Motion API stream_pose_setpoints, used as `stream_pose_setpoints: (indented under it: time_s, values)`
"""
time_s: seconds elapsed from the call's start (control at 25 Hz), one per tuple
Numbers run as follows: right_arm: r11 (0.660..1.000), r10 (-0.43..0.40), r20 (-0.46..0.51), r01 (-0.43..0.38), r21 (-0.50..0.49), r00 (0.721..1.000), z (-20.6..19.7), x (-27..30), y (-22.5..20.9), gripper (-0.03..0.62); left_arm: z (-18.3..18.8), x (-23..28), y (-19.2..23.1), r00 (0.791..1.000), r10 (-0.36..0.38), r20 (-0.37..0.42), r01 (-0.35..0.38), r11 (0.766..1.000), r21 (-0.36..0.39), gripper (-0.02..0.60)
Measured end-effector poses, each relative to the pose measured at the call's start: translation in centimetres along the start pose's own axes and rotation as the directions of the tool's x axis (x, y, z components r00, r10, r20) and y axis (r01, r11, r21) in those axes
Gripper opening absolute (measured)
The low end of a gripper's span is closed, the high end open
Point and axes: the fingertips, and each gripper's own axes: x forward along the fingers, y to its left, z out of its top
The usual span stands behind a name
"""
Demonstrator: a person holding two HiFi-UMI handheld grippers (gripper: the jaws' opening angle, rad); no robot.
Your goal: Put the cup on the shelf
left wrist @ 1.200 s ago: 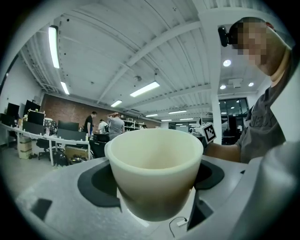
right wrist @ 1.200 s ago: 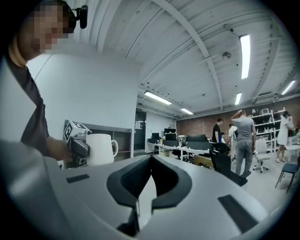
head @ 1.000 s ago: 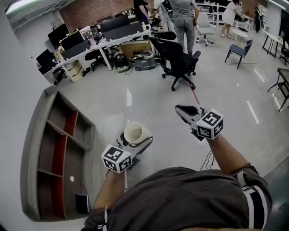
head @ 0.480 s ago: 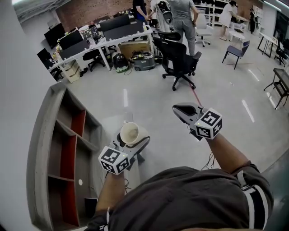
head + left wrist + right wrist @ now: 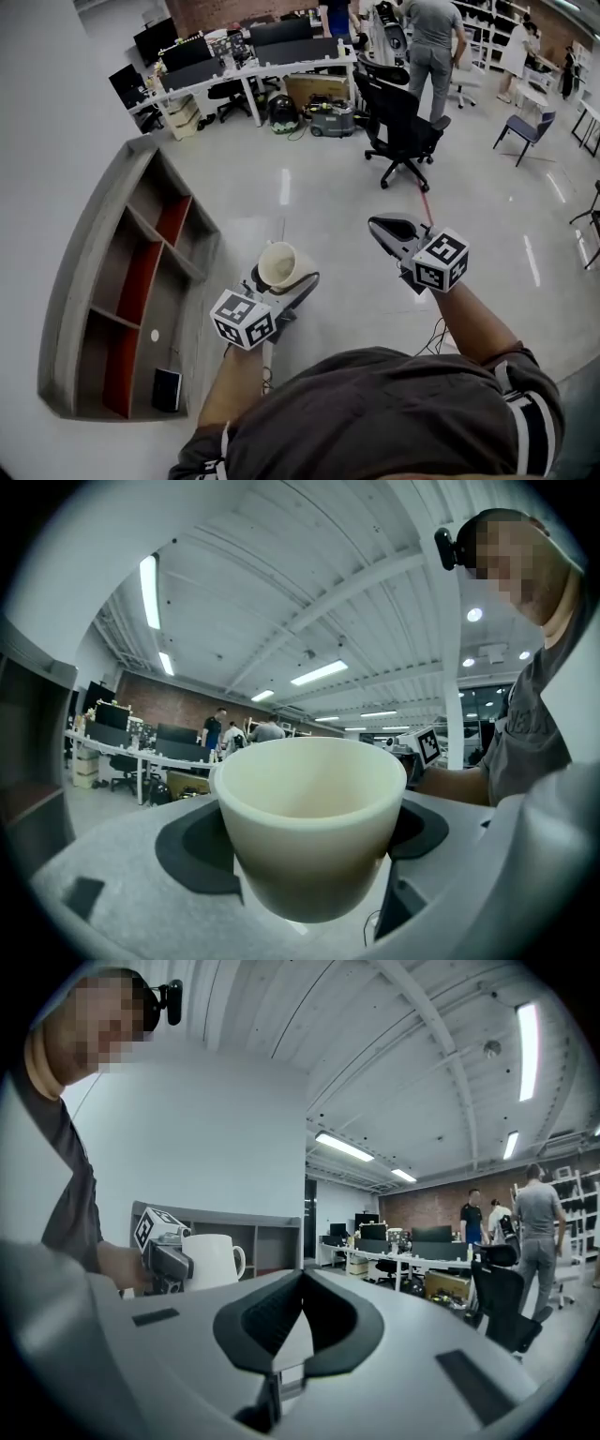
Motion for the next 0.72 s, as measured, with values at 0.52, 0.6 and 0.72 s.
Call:
stream_pose_setpoints:
  time_s: [0.52, 0.6, 0.72]
  values:
    - [0.930, 0.364, 0.001, -0.363, -0.059, 0.932, 3.0, 16.7, 14.2, -0.008, -0.2, -18.5, 8.4, 0.918, 0.395, -0.007, -0.395, 0.918, -0.020, 0.425]
    - [0.901, 0.427, -0.007, -0.426, -0.075, 0.904, 3.1, 19.4, 17.4, -0.008, -0.6, -22.3, 9.9, 0.883, 0.469, -0.003, -0.469, 0.883, -0.022, 0.425]
    - [0.857, 0.508, -0.014, -0.507, -0.094, 0.861, 3.4, 22.9, 22.1, -0.008, -1.4, -27.8, 11.7, 0.823, 0.568, -0.009, -0.568, 0.822, -0.024, 0.425]
